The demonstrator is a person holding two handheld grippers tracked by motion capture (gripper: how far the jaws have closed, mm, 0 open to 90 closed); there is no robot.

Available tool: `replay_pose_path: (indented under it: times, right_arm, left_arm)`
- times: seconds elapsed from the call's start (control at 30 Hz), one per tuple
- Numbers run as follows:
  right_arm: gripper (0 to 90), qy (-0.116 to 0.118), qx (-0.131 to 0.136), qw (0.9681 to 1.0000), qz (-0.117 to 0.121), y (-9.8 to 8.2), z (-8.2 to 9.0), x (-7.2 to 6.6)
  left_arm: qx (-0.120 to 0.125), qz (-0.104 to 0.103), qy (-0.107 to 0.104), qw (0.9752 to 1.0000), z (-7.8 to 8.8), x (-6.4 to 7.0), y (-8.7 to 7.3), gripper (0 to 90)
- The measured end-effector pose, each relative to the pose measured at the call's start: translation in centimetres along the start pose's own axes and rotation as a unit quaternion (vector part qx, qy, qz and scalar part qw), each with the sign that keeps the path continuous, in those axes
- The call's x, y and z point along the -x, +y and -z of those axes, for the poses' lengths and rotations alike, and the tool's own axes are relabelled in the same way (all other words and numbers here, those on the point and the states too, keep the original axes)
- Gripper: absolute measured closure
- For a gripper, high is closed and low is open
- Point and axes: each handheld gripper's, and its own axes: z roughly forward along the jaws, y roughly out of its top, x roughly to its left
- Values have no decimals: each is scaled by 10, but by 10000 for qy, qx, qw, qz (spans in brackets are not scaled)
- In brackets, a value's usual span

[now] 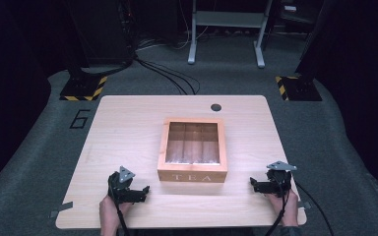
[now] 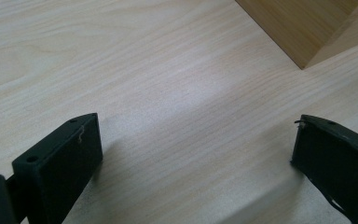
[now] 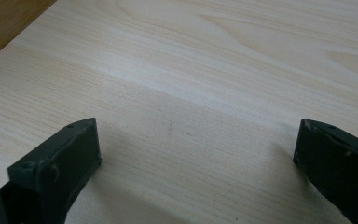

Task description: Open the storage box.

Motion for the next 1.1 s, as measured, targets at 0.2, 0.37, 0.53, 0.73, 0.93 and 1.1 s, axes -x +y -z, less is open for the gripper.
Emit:
replay_pose_path:
  times: [0.2,0.37,0.53,0.73,0.93,1.1]
  right_arm:
    - [0,0,-1,10000,2,0,0,0]
    - [0,7,-1,10000,10,0,0,0]
    - [0,4,0,10000,4,0,0,0]
    - [0,6,1,10000,3,0,0,0]
    - [0,7,-1,10000,5,0,0,0]
    - [0,5,2,10000,4,0,0,0]
  left_arm:
    - [-1,72,91,9999,-1,1,1,15]
    - [15,27,-9,10000,-2,0,2,10]
    - [187,71,-348,9992,1,0,3,60]
    - [541,73,-630,9965,9,7,15,74]
    - [844,-98,-800,9932,10,18,34,112]
    - [927,-202,-870,9917,5,25,43,152]
